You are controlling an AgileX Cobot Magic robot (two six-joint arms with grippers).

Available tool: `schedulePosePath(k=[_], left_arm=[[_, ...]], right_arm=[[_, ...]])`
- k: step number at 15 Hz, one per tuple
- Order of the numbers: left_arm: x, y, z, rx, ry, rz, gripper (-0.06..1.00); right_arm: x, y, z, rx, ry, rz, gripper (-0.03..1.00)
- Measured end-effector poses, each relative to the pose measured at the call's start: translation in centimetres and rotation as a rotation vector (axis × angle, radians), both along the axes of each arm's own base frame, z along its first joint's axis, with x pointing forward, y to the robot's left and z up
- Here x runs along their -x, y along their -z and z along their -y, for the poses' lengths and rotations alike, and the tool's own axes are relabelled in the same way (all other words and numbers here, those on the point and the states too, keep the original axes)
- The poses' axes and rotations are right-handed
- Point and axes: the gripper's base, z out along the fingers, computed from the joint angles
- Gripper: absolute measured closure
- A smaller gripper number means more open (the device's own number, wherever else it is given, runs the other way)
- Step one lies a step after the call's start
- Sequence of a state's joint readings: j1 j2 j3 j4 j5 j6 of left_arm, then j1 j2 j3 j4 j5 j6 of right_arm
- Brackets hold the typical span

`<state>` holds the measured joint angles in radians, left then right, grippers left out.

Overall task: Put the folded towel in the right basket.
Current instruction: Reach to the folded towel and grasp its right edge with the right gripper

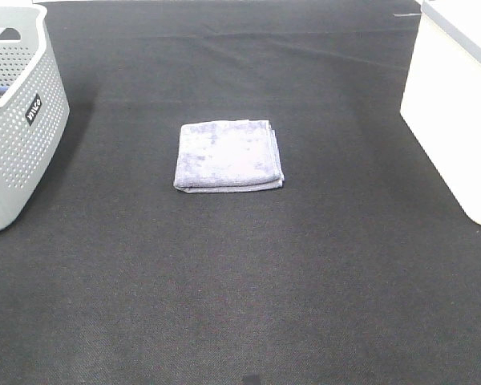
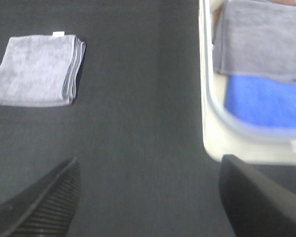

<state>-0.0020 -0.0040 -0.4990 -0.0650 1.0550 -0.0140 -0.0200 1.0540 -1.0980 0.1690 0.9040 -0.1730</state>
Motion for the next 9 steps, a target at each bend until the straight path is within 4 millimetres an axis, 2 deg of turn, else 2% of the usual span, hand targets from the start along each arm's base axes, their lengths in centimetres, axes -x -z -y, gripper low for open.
schedulePosePath(k=[3,6,8,9], left_arm=[[0.0,0.0,0.0,0.0,0.0,0.0,-0.02],[0.0,0.0,0.0,0.0,0.0,0.0,-0.02],[0.0,0.0,0.0,0.0,0.0,0.0,-0.02],[0.0,0.0,0.0,0.0,0.0,0.0,-0.02]], right_arm=[[-6.6,-0.5,0.1,0.012,-0.015,-0.04,0.23],[-12.0,-1.6,-0.1,-0.01,-0.041,-0.016,0.23],[-15.3,-1.3,-0.8,-0.01,-0.09,-0.026,0.24],[-16.7,-0.9,-2.0,0.008,-0.132,-0.028,0.24]])
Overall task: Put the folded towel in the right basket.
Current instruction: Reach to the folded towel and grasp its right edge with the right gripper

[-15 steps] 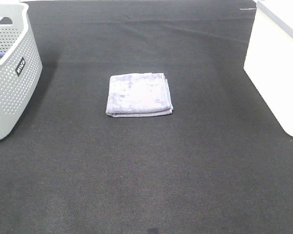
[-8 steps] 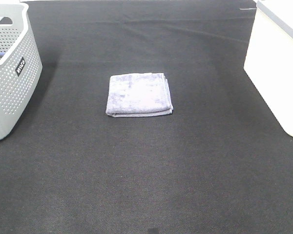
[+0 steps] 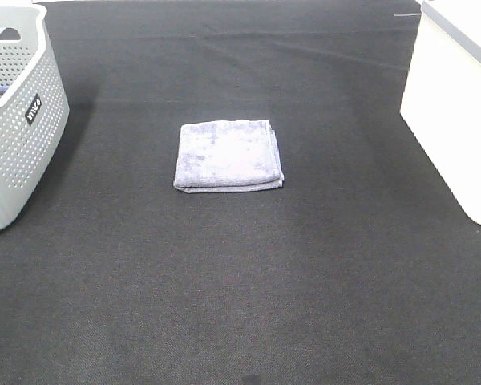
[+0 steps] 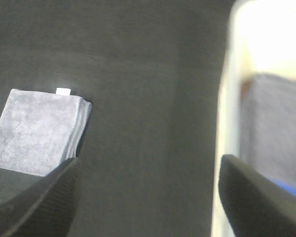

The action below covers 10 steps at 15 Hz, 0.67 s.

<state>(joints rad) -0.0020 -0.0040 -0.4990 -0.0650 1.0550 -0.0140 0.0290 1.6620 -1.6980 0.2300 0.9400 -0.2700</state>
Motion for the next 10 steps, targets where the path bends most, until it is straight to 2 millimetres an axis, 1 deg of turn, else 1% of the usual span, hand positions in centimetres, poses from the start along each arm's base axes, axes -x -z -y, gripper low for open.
schedulePosePath(k=[1,3,5,6,7,10], left_arm=[[0.0,0.0,0.0,0.0,0.0,0.0,-0.02],[0.0,0.0,0.0,0.0,0.0,0.0,-0.02],[0.0,0.0,0.0,0.0,0.0,0.0,-0.02],[0.0,0.0,0.0,0.0,0.0,0.0,-0.02],[0.0,0.0,0.0,0.0,0.0,0.0,-0.02],[0.0,0.0,0.0,0.0,0.0,0.0,-0.02]], right_arm=[[-1.2,0.5,-1.4,0.015,-0.038,-0.004,0.24],[-3.4,2.2,-5.1,0.033,-0.126,-0.034,0.24],[-5.0,3.9,-8.0,0.042,-0.19,-0.07,0.24],[-5.7,5.0,-9.1,0.027,-0.199,-0.104,0.24],[-6.8,6.6,-10.0,-0.028,-0.194,-0.156,0.24],[-8.5,10.7,-11.2,-0.11,-0.202,-0.283,0.24]])
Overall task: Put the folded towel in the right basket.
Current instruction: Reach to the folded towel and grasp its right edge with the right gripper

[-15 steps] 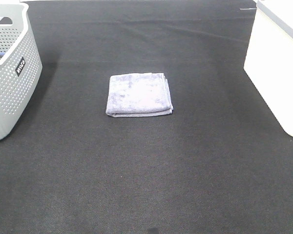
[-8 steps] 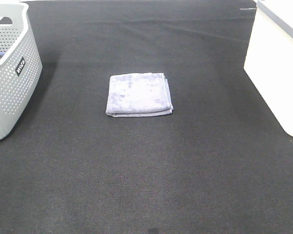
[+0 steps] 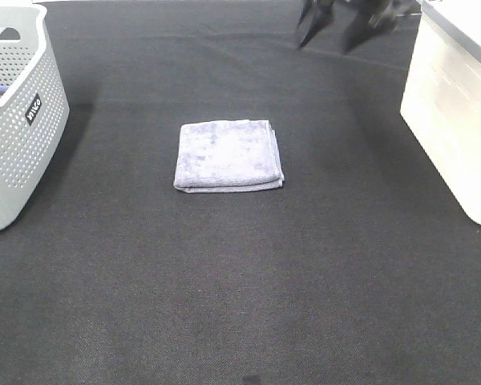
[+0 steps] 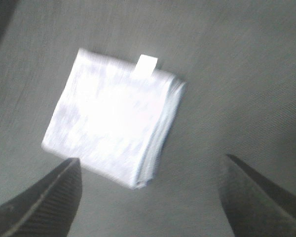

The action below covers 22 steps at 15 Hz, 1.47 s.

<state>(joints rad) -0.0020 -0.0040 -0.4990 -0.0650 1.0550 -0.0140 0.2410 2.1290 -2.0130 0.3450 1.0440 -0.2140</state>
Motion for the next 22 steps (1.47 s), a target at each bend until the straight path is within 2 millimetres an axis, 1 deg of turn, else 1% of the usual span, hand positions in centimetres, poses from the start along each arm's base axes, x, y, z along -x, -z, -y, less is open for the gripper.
schedulePosePath(k=[3,4,5,7,9,12,13,14,17,22], left_arm=[[0.0,0.0,0.0,0.0,0.0,0.0,-0.02],[0.0,0.0,0.0,0.0,0.0,0.0,-0.02],[0.0,0.0,0.0,0.0,0.0,0.0,-0.02],[0.0,0.0,0.0,0.0,0.0,0.0,-0.02],[0.0,0.0,0.0,0.0,0.0,0.0,-0.02],[0.0,0.0,0.0,0.0,0.0,0.0,-0.02],[0.0,0.0,0.0,0.0,0.0,0.0,-0.02],[0.0,0.0,0.0,0.0,0.0,0.0,-0.02],[0.0,0.0,0.0,0.0,0.0,0.0,-0.02],[0.0,0.0,0.0,0.0,0.0,0.0,-0.02]], right_arm=[[-1.1,4.9,-0.9,-0.053,-0.002,-0.142,0.24],[-1.5,7.6,-1.2,-0.061,0.002,-0.205,0.24],[-1.5,7.6,-1.2,-0.061,0.002,-0.205,0.24],[-2.1,10.3,-1.4,-0.063,0.004,-0.258,0.24],[-2.9,12.0,-1.8,-0.068,-0.005,-0.288,0.24],[-4.1,13.1,-2.4,-0.083,-0.047,-0.322,0.24],[-4.9,13.7,-2.6,-0.09,-0.05,-0.306,0.24],[-5.1,14.2,-2.7,-0.091,-0.05,-0.305,0.24],[-5.1,15.8,-2.7,-0.09,-0.051,-0.342,0.24],[-5.1,17.3,-3.2,-0.137,-0.061,-0.377,0.24]])
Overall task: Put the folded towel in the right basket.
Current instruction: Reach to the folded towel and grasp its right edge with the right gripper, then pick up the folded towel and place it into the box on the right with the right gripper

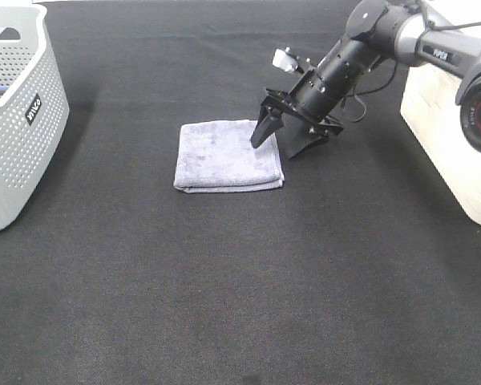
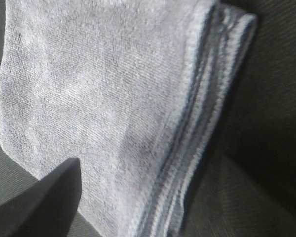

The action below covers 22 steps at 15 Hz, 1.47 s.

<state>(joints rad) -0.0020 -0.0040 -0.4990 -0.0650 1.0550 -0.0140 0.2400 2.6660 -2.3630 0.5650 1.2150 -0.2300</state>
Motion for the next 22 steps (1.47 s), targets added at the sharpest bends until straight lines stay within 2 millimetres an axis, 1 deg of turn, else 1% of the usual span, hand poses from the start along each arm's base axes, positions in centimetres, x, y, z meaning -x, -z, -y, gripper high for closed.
schedulePosePath(k=[2,4,5,6,7,8,9,10,11,12,15,17,19,20,22], left_arm=[[0.0,0.0,0.0,0.0,0.0,0.0,-0.02],[0.0,0.0,0.0,0.0,0.0,0.0,-0.02],[0.0,0.0,0.0,0.0,0.0,0.0,-0.02],[0.0,0.0,0.0,0.0,0.0,0.0,-0.02],[0.0,0.0,0.0,0.0,0.0,0.0,-0.02],[0.0,0.0,0.0,0.0,0.0,0.0,-0.02],[0.0,0.0,0.0,0.0,0.0,0.0,-0.02],[0.0,0.0,0.0,0.0,0.0,0.0,-0.02],[0.0,0.0,0.0,0.0,0.0,0.0,-0.02],[0.0,0.0,0.0,0.0,0.0,0.0,-0.02],[0.0,0.0,0.0,0.0,0.0,0.0,-0.02],[0.0,0.0,0.0,0.0,0.0,0.0,-0.02],[0.0,0.0,0.0,0.0,0.0,0.0,-0.02],[0.0,0.0,0.0,0.0,0.0,0.0,-0.02],[0.0,0.0,0.0,0.0,0.0,0.0,-0.02]], right_arm=[[0.0,1.2,-0.2,-0.015,-0.001,-0.025,0.25],[0.0,1.2,-0.2,-0.03,0.004,-0.026,0.25],[0.0,1.3,-0.4,-0.036,-0.001,-0.022,0.28],[0.0,1.5,-0.7,-0.04,-0.007,-0.019,0.33],[0.0,1.5,-0.7,-0.04,-0.007,-0.019,0.33],[0.1,1.7,-0.9,-0.049,-0.01,-0.017,0.42],[0.1,2.1,-1.1,-0.058,-0.01,-0.022,0.54],[0.1,2.2,-1.1,-0.06,-0.009,-0.021,0.68],[0.1,2.2,-1.1,-0.066,-0.011,-0.02,0.87],[0.1,2.2,-1.2,-0.072,-0.011,-0.021,0.91],[0.1,1.9,-1.2,-0.08,-0.024,-0.017,0.91],[-0.4,0.4,-1.4,-0.09,-0.035,0.028,0.91],[-1.1,-2.5,-1.4,-0.087,-0.043,0.124,0.91],[-1.3,-5.7,-1.2,-0.08,-0.049,0.21,0.91],[-1.2,-9.8,-0.9,-0.061,-0.052,0.314,0.91]])
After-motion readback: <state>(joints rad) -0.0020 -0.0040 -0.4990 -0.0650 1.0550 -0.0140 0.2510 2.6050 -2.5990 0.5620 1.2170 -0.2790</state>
